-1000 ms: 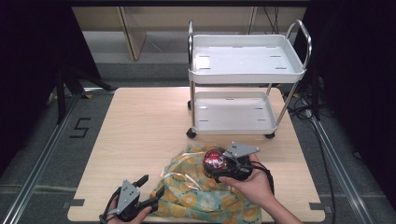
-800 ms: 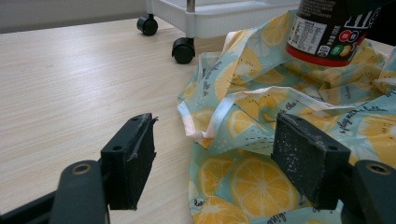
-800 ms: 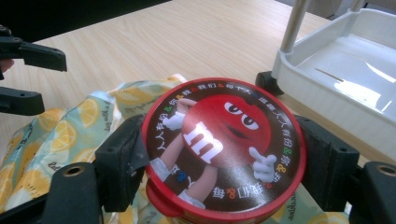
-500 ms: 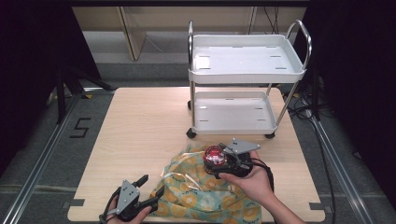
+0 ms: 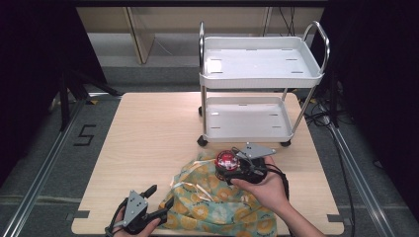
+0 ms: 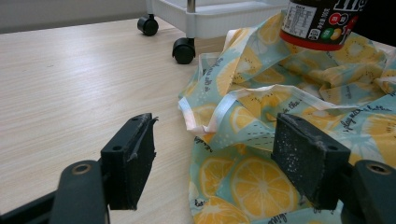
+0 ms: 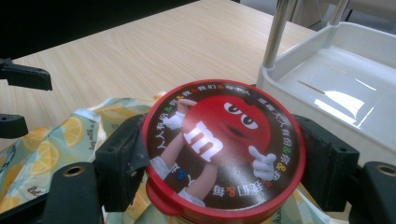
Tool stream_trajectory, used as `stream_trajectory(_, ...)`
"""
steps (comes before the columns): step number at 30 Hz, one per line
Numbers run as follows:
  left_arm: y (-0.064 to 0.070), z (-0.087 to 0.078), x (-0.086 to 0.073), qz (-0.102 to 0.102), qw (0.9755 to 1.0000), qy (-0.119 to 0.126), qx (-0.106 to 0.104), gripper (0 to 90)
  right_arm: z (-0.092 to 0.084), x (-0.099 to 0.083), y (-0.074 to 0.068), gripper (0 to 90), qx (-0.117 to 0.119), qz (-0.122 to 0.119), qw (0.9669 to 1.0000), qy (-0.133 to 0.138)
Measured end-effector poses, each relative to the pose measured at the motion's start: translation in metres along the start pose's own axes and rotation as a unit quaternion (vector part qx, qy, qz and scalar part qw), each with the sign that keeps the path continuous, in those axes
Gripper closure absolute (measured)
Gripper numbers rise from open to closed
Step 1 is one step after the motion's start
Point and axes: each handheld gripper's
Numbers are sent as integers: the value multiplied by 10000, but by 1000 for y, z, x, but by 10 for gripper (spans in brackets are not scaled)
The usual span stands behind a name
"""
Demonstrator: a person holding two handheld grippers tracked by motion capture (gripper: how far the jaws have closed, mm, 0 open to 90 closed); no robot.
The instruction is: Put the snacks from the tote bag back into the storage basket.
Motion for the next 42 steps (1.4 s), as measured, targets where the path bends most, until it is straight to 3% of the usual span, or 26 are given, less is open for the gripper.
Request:
stream_trajectory(3, 0, 1, 0, -29, 10000, 47, -30, 291, -1, 1, 1, 267, -193, -51, 9998, 43)
stream_trajectory(5, 0, 1, -1, -72, 10000, 21, 2, 291, 0, 2, 1, 268, -91, 16, 10000, 23)
stream_trajectory(21, 0, 0, 0, -63, 10000, -25, 38, 291, -1, 5, 5, 268, -148, 141, 9997, 106)
stream_trajectory(23, 0, 1, -1, -74, 10000, 26, 1, 291, -1, 5, 7, 268, -226, 58, 9996, 139)
stream_trajectory(25, 0, 0, 0, -62, 10000, -27, 41, 291, -1, 5, 5, 268, -244, 231, 9993, 131)
stream_trajectory(29, 0, 0, 0, -62, 10000, -19, 42, 291, 0, 6, 9, 268, -154, 90, 9997, 179)
stream_trajectory(34, 0, -1, 0, -60, 10000, -8, 38, 291, -2, 9, 8, 268, -212, 194, 9995, 155)
stream_trajectory(36, 0, -1, 0, -64, 10000, -9, 38, 291, -2, 10, 10, 268, -238, 103, 9995, 163)
stream_trajectory(39, 0, 0, -1, -77, 10000, 23, 19, 291, -2, 11, 9, 268, -279, 219, 9992, 169)
stream_trajectory(42, 0, -1, 0, -59, 10000, -14, 42, 291, -2, 12, 12, 268, -290, 82, 9994, 186)
Point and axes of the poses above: each handheld gripper's, and its own axes: z roughly forward along the jaws, x roughly out of its top, y roughly to its right, and after that the axes turned 15 degrees about x, right-handed
